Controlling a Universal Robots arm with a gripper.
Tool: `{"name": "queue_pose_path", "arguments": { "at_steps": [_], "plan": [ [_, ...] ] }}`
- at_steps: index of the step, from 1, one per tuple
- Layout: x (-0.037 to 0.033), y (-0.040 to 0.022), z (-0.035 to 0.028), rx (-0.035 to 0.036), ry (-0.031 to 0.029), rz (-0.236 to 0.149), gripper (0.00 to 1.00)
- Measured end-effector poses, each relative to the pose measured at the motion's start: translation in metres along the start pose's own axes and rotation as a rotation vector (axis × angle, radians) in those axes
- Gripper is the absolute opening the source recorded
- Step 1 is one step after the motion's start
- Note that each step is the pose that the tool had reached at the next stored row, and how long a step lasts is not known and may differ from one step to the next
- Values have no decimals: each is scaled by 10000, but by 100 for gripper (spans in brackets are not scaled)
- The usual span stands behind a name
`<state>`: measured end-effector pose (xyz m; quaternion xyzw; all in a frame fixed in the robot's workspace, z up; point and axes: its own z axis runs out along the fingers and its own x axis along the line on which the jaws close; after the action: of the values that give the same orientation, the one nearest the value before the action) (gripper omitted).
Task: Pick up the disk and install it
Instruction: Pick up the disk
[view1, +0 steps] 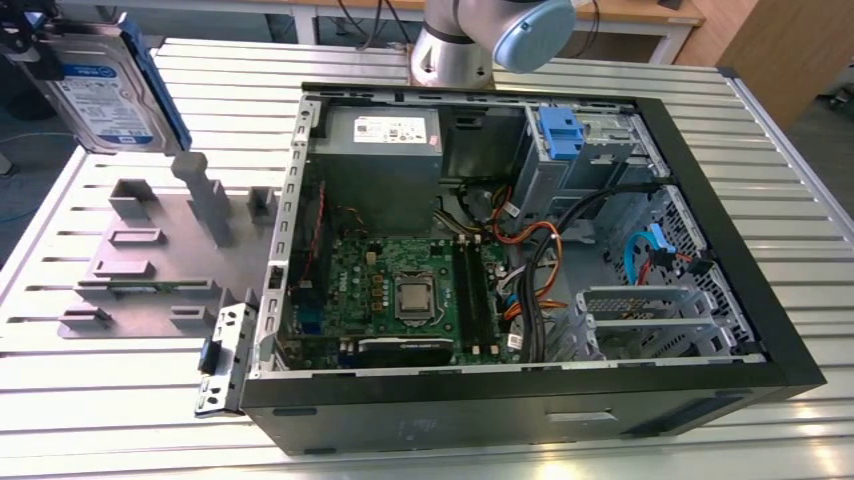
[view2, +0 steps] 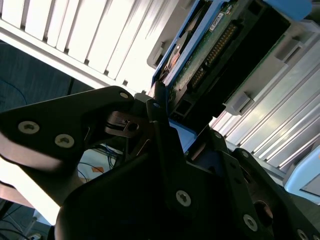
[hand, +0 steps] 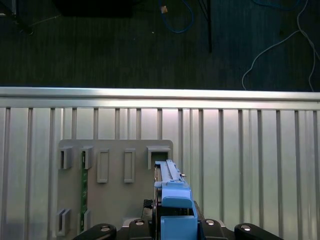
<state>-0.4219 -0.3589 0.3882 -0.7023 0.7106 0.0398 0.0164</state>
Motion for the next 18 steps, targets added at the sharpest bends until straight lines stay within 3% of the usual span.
{"name": "queue_pose_path", "arguments": {
  "at_steps": [18],
  "plan": [
    [-5, 2, -62, 0, 0, 0, 37]
  ]
}}
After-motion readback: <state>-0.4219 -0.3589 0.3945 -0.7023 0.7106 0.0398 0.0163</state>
